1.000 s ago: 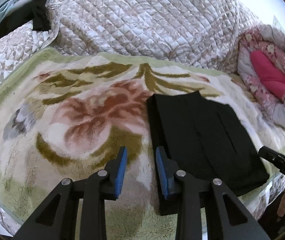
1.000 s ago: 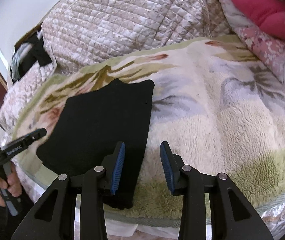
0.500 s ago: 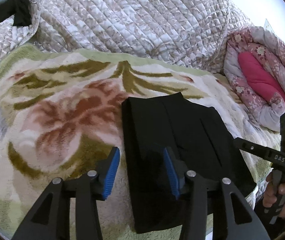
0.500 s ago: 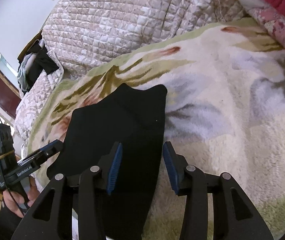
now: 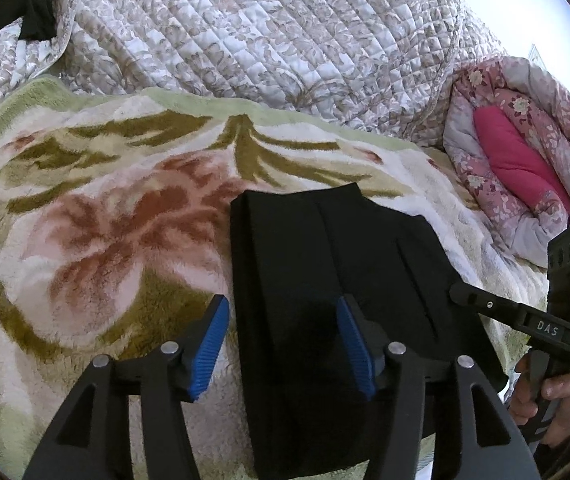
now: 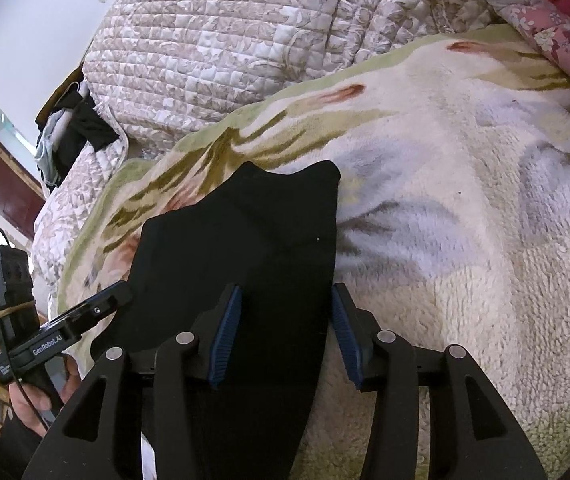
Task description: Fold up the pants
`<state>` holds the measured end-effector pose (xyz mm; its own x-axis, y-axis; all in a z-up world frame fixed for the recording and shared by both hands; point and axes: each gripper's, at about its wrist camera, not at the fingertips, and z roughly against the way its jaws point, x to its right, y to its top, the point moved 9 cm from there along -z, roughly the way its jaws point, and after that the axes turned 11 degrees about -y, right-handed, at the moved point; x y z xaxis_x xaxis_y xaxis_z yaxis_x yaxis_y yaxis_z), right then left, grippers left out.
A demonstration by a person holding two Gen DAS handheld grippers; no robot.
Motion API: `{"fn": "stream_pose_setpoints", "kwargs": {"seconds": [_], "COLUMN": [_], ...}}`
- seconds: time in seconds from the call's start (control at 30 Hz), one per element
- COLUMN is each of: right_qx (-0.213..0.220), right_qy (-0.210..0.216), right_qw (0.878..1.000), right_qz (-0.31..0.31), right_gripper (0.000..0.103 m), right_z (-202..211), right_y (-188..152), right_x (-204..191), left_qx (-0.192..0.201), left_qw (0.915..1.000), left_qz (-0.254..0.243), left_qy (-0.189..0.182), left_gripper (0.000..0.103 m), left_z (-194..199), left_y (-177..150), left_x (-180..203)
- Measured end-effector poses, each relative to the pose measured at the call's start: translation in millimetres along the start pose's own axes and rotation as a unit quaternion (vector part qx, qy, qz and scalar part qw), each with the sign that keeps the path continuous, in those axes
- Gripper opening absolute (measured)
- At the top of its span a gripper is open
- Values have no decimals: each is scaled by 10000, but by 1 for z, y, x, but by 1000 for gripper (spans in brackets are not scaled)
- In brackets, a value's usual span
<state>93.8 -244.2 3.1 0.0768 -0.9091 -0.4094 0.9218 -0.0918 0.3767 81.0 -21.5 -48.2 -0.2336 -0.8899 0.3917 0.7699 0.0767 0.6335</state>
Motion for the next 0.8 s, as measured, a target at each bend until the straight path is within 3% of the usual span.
{"fn": "stream_pose_setpoints", "kwargs": {"seconds": [0.33,0.6,0.73,0.8], "right_qx": [-3,13,-16,-34], "right_qy": [88,84,128,178], "right_qw": [10000,9999,9999,9998], "right_qz": [-40,-81,-98,-93], "right_gripper": [48,48,49,49], "right_z": [2,-9,-7,-5], "right_y": [-5,3,1,-1], "right_x": [-2,-4,-6,-8], "left_qx": [-122,-36,-1,-30], "left_qw": [9999,9996,9994,9990], "left_qz": [-3,208,207,243], "left_qy": [-107,-212,-264,-387], "left_gripper": [67,74,70,60], "left_z": [-3,-15,-15,-13], "left_y": [-12,-3,-4,-6], "left_x": [3,-7,-7,-5]}}
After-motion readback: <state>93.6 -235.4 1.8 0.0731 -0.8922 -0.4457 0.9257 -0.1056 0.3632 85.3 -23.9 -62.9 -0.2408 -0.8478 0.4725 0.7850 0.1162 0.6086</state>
